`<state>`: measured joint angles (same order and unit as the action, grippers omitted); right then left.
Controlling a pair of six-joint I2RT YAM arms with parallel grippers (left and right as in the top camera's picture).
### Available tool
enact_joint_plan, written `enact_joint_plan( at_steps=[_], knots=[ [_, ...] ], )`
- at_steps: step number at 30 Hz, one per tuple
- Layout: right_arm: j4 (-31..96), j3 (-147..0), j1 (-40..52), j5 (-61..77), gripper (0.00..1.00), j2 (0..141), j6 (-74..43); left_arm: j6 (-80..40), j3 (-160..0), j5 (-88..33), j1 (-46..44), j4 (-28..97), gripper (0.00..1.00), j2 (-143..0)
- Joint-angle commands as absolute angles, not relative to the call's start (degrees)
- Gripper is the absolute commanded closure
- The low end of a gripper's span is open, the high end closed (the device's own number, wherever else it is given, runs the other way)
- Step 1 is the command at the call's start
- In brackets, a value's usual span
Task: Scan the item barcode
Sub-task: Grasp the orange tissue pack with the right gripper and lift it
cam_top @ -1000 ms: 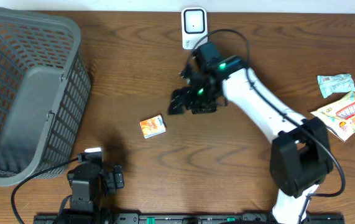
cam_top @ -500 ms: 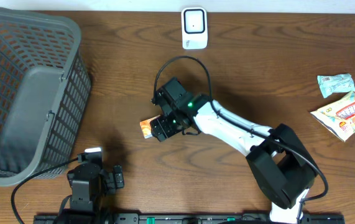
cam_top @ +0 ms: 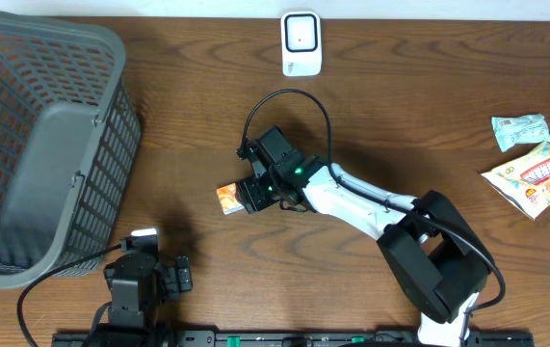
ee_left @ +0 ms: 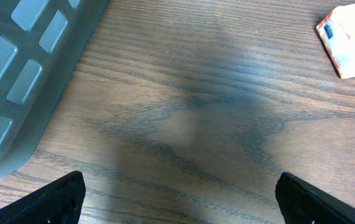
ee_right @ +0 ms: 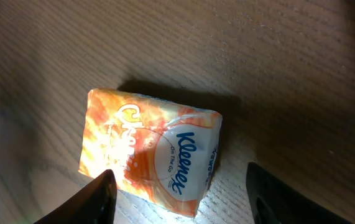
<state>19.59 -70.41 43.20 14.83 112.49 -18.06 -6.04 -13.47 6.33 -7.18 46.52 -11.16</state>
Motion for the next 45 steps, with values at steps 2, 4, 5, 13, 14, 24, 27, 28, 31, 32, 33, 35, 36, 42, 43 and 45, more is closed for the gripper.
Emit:
enact_joint_plan(
  at_steps=[2, 4, 5, 13, 14, 24, 27, 28, 31, 32, 33, 35, 36, 42, 43, 45],
  knots=[
    [18.96, -69.93, 43.59, 14.94, 0.38, 114.93, -19.44, -6.31, -13.17, 6.63, -7.09, 47.53, 0.02, -11.16],
    [18.5, -69.93, 43.59, 15.27, 0.37, 116.03, -19.7, -6.33, -13.17, 6.63, -7.09, 47.53, 0.02, -11.16],
    [18.28, -69.93, 43.59, 15.97, 0.37, 116.55, -19.7, -6.33, -13.17, 6.63, -7.09, 47.53, 0.02, -11.16],
    [17.17, -69.93, 43.59, 20.05, 0.82, 118.3, -19.7, -6.33, -13.17, 6.63, -7.09, 47.55, 0.02, -11.16],
    [17.26, -69.93, 43.59, 20.03, 0.87, 118.43, -19.68, -6.31, -13.17, 6.63, -7.09, 47.53, 0.02, -11.16],
    [19.29, -69.93, 43.59, 10.85, 0.99, 118.96, -19.75, -6.31, -13.17, 6.63, -7.09, 47.53, 0.02, -11.16],
    [18.13, -69.95, 43.48, 12.75, 0.99, 118.91, -20.56, -6.33, -13.17, 6.63, -7.09, 47.53, 0.02, -11.16],
    [17.89, -69.95, 43.48, 13.39, 0.99, 118.76, -20.53, -6.33, -13.17, 6.63, -7.09, 47.53, 0.02, -11.16],
    [16.73, -69.97, 43.44, 14.79, 0.99, 118.34, -20.51, -6.31, -13.17, 6.63, -7.09, 47.53, 0.02, -11.16],
    [16.64, -70.02, 43.44, 14.94, 0.99, 118.15, -20.47, -6.33, -13.17, 6.63, -7.09, 47.53, 0.02, -11.16],
    [16.62, -70.02, 43.42, 14.94, 0.99, 117.93, -19.94, -6.33, -13.17, 6.63, -7.09, 47.53, 0.02, -11.16],
    [16.51, -70.02, 43.24, 14.96, 0.99, 117.25, -18.59, -6.33, -13.17, 6.63, -7.09, 47.53, 0.02, -11.16],
    [16.53, -70.02, 43.07, 14.94, 0.99, 116.71, -18.2, -6.31, -13.17, 6.63, -7.09, 47.53, 0.02, -11.16],
    [16.45, -70.02, 40.93, 14.94, 0.99, 110.26, -16.45, -6.31, -13.17, 6.63, -7.09, 47.53, 0.02, -11.16],
    [16.49, -70.02, 40.45, 14.96, 0.99, 108.77, -15.35, -6.31, -13.17, 6.63, -7.09, 47.53, 0.02, -11.16],
    [17.04, -70.02, 39.4, 15.25, 0.99, 105.3, -13.52, -6.33, -13.17, 6.63, -7.09, 47.53, 0.02, -11.16]
  ],
)
